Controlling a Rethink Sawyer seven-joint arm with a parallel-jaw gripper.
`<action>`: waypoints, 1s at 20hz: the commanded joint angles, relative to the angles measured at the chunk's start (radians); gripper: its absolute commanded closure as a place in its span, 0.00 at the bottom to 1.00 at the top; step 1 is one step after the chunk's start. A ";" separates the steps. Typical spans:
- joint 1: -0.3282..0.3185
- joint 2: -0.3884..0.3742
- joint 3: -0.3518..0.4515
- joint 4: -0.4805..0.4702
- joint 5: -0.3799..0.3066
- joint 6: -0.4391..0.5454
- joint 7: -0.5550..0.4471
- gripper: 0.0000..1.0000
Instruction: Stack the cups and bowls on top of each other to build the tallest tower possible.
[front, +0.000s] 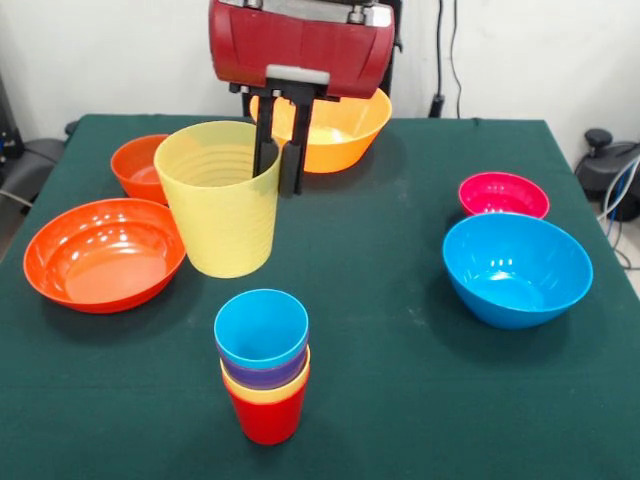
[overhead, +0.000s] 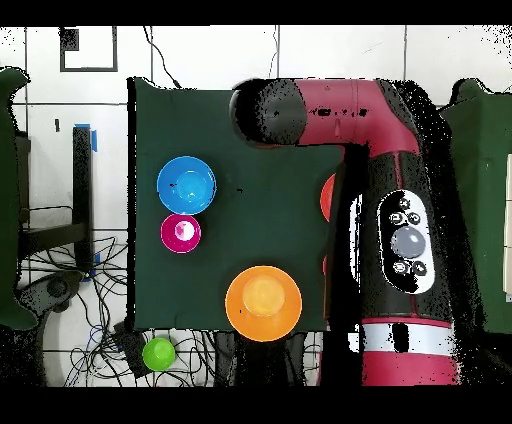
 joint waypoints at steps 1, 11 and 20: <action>-0.017 0.085 0.075 0.017 -0.071 -0.036 -0.169 1.00; -0.011 0.107 0.080 0.034 -0.073 -0.100 -0.121 1.00; -0.002 0.096 0.075 0.053 -0.060 -0.117 -0.107 1.00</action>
